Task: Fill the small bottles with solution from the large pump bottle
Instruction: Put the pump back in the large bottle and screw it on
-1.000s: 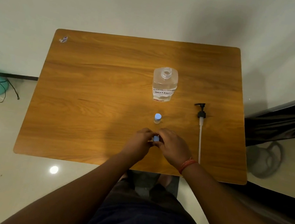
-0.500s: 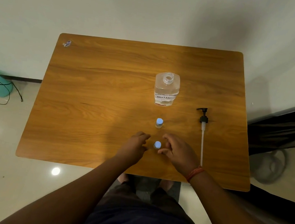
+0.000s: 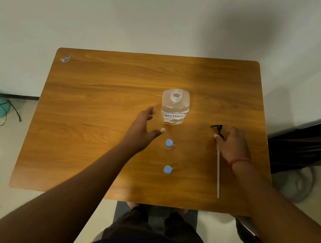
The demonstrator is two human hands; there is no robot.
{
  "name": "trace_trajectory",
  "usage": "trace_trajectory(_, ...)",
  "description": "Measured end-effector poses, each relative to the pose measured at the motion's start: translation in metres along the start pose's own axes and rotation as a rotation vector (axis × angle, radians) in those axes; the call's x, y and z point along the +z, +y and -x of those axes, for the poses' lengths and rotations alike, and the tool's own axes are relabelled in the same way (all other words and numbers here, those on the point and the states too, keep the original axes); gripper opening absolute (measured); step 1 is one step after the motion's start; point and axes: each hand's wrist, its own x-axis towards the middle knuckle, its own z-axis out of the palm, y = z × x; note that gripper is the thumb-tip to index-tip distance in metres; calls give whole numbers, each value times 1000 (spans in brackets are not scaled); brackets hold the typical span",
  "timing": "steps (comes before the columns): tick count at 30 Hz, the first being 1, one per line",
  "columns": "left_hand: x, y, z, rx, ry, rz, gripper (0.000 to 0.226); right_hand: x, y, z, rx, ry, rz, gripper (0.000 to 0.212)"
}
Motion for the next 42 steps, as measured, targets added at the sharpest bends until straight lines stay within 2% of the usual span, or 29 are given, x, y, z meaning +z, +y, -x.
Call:
trace_trajectory(4,-5,18,-23,40,-20,65,105,2,0,-15,63,-126,55,48)
trace_trajectory(8,-8,35,-41,81,-68,83,109,4,-3,-19,54,-173,59,46)
trace_trajectory(11,-7,43,-47,123,-85,53,102,3,-6,-19,54,-171,51,44)
trace_trajectory(15,-5,47,-51,170,-86,57,76,2,-7,-16,54,-177,42,44)
trace_trajectory(18,-4,45,-53,177,-94,99,66,0,-6,-16,65,-181,19,43)
trace_trajectory(25,-10,44,-63,174,-127,104,71,-13,-12,-20,35,-155,-96,35)
trace_trajectory(30,-21,59,-64,173,-115,134,59,-33,-29,-22,-38,-99,-116,23)
trace_trajectory(32,-29,71,-62,182,-127,113,54,-46,-37,-22,-47,-87,-147,23)
trace_trajectory(39,-74,124,-59,203,-144,89,60,-106,-85,-18,-158,-14,-239,26)
trace_trajectory(42,-102,162,-53,234,-146,66,48,-144,-117,-14,-243,44,-235,23)
